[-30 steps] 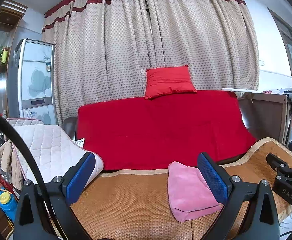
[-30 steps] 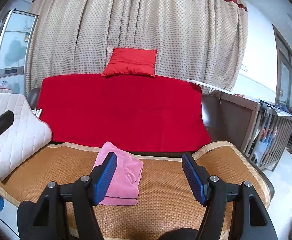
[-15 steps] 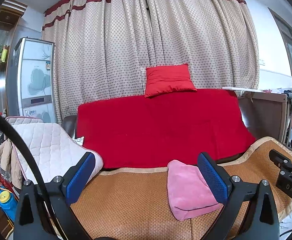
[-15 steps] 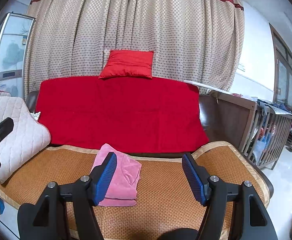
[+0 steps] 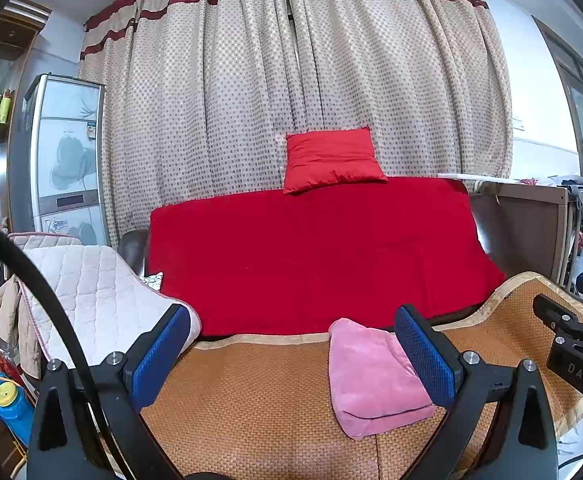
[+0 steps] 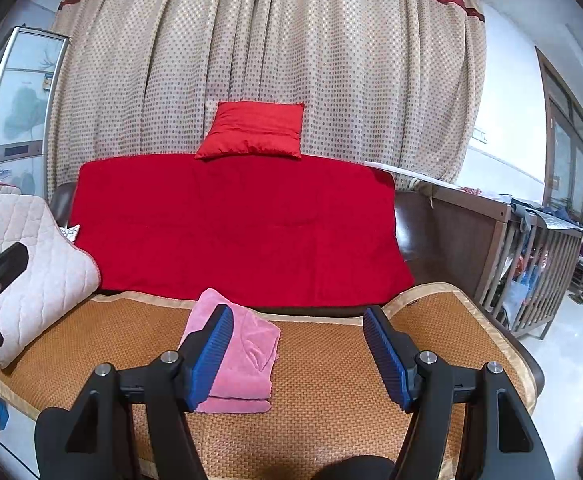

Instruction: Fold large clothes

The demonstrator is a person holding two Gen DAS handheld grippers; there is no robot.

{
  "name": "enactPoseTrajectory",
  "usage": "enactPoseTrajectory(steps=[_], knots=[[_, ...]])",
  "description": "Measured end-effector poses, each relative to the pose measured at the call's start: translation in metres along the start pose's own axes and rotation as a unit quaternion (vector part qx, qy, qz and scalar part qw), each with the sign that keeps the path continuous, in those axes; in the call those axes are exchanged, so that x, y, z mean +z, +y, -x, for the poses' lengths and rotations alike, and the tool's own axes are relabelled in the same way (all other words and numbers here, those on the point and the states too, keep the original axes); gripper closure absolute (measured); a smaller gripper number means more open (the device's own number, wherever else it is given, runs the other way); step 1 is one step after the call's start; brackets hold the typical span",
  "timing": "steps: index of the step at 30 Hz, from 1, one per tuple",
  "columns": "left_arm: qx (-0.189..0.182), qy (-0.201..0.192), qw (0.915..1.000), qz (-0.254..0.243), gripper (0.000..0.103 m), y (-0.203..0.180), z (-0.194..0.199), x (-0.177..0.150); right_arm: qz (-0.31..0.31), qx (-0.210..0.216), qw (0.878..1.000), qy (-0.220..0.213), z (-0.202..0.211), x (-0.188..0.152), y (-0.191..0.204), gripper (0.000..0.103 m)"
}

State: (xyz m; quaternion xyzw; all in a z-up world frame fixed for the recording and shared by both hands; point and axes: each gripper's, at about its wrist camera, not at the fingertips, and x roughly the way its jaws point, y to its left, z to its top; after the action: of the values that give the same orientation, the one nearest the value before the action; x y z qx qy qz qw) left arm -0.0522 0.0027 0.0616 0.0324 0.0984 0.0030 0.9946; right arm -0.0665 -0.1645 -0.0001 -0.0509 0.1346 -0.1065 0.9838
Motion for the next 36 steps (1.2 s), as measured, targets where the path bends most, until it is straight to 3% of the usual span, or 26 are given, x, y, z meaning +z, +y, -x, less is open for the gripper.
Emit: enactPoseTrajectory(steps=[21,36], knots=[[-0.019,0.000,0.9998,0.006,0.001,0.000,0.002,0.000,-0.004,-0.005,1.000,-0.010,0.005,0.003,0.001,0.031],[-0.034,0.047,0.9983,0.013,0.001,0.003,-0.045,-0.025,0.028,-0.001,0.999,0.041,-0.048,-0.006,0.024,0.031]])
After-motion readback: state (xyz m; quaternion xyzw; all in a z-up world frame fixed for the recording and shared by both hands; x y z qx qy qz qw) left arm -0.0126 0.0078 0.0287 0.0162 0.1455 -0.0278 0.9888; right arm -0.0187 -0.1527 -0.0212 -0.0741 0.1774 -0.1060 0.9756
